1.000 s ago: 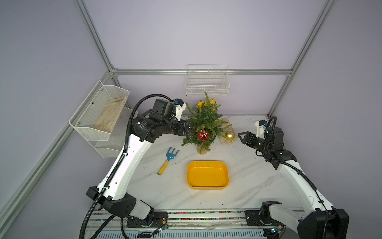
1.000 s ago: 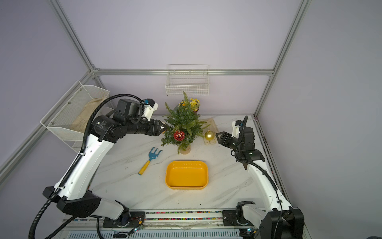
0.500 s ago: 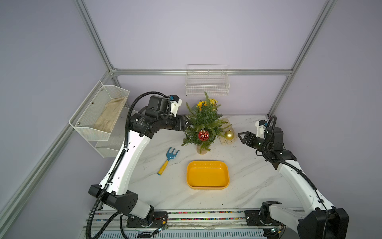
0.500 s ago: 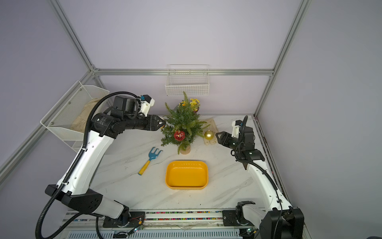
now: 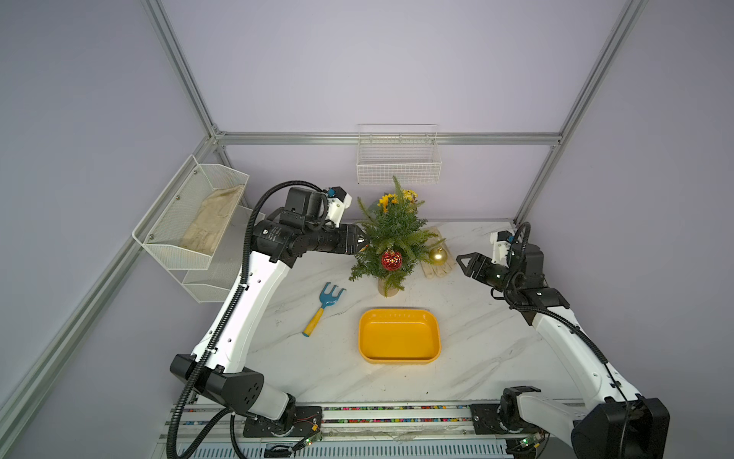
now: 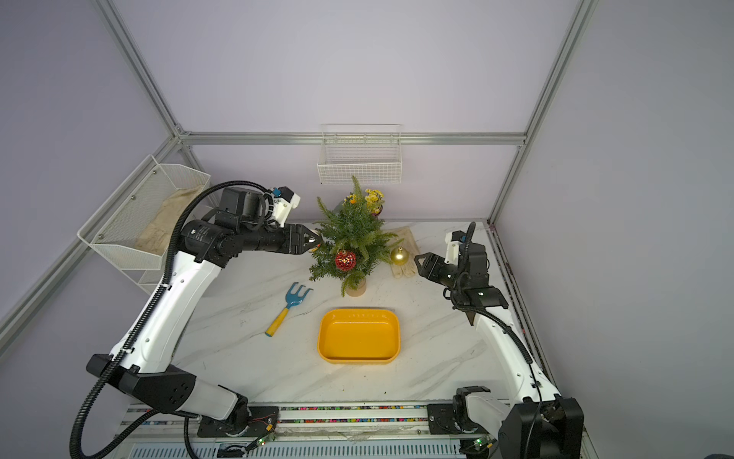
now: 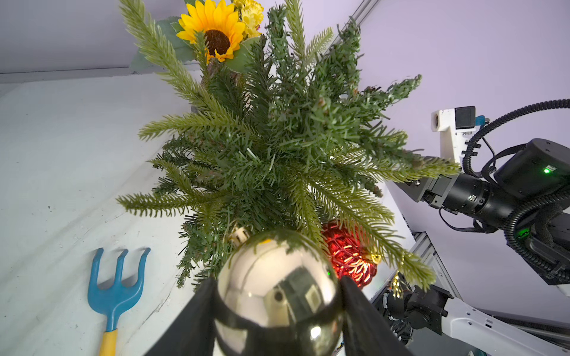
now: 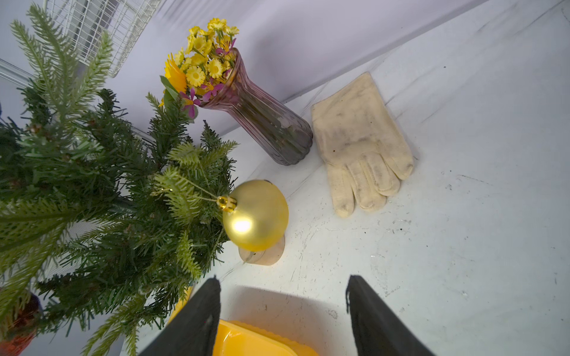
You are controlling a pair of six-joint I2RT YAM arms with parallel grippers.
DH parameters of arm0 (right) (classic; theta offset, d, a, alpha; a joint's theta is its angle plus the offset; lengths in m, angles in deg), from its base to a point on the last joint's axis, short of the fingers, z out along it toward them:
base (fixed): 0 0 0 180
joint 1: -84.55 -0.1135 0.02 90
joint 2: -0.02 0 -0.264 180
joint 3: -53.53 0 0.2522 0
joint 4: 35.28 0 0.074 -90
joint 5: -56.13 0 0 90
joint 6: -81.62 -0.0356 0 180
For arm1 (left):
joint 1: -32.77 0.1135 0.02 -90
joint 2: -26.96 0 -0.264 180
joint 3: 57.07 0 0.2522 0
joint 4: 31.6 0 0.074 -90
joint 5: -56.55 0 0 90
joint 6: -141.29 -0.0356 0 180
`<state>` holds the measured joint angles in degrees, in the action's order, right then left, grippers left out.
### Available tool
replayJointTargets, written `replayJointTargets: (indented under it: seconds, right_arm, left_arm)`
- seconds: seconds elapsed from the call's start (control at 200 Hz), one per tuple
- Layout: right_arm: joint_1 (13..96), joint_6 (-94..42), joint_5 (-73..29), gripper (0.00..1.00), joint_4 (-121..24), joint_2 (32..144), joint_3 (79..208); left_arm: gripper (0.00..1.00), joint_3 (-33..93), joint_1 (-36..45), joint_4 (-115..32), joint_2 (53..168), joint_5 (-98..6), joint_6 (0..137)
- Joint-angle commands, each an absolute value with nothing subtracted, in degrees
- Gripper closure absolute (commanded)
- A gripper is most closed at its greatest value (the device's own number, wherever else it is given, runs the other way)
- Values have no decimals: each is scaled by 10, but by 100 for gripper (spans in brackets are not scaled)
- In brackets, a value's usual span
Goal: Decorate the small christmas tree with ornaments
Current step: Hang an ornament on the christmas tree.
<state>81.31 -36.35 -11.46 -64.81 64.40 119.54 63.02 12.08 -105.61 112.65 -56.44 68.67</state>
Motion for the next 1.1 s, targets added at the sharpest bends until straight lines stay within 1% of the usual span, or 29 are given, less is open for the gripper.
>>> replayJointTargets:
  seconds: [0.0,0.495,0.875,0.905,1.095]
  right_arm:
    - [817,-359,-114,32,-633,645,1211]
    - [817,-357,-113,32,-631,648,1211]
    - [817,-356,-114,32,-632,645,1209]
    - [817,-356,-114,32,-632,646,1209]
    - [817,-357,-114,32,-633,645,1209]
  left_arm:
    - [45,604,125,-1034,1103,-578,690]
    - [45,568,155,-1033,1086,-576,688]
    - [47,543,168,-1035,1084,-575,683]
    - [47,541,169,-1035,1064,-574,683]
    - [48,526,174,-1036,1051,-573,680]
